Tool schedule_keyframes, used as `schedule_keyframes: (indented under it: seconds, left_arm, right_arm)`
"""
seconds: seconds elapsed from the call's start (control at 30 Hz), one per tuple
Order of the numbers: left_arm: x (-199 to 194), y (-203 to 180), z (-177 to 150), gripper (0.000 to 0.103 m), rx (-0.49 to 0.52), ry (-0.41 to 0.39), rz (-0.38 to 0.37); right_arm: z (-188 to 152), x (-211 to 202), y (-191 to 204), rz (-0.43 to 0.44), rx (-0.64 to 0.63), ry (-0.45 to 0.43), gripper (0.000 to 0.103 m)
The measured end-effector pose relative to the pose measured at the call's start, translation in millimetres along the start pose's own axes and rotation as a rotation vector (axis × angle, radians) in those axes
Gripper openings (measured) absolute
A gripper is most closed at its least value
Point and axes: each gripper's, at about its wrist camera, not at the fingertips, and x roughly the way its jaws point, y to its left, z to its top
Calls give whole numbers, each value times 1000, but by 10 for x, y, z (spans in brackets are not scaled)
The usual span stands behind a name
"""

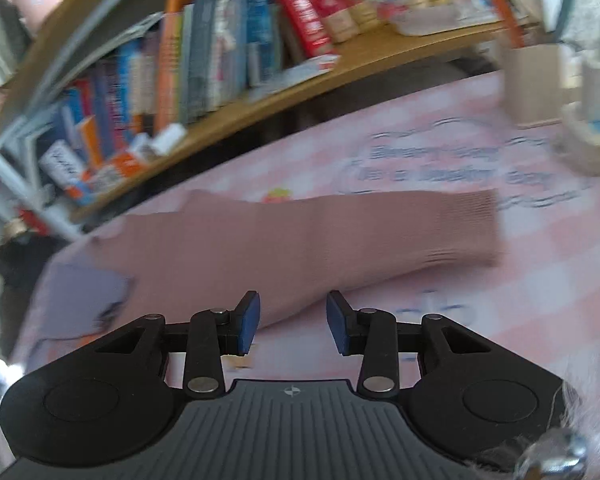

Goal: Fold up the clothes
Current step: 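Close the right tool on the pink sleeve cuff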

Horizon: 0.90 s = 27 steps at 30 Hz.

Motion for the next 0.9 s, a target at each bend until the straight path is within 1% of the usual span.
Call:
schedule_keyframes:
  seconds: [0.07, 0.17, 0.33, 0.57, 0.67, 0.83, 0.9]
  left_arm:
    - [-4, 13, -10, 93, -7, -1, 6]
    - [-17, 57, -27, 93, -24, -3, 17]
    - [-18, 98, -52, 93, -42, 4, 25]
    - [8, 77, -61, 93, -29, 14, 12]
    - [17, 65, -63, 93, -25, 18, 10]
    - [15, 60, -58, 93, -7, 14, 11]
    - [3, 42, -56, 93, 8, 9, 14]
  right_arm:
    - [-17, 44, 12, 10, 20, 13, 36]
    - [-28, 40, -34, -6, 42, 8, 37]
    - [-23, -49, -211, -56, 63, -50, 38]
    - [-11, -178, -523, -132, 117, -111, 40]
    - [35, -170, -636, -117, 160, -117, 40]
    - [102, -85, -665, -73, 235, -118, 44]
    - [135, -51, -611, -90, 247, -114, 44]
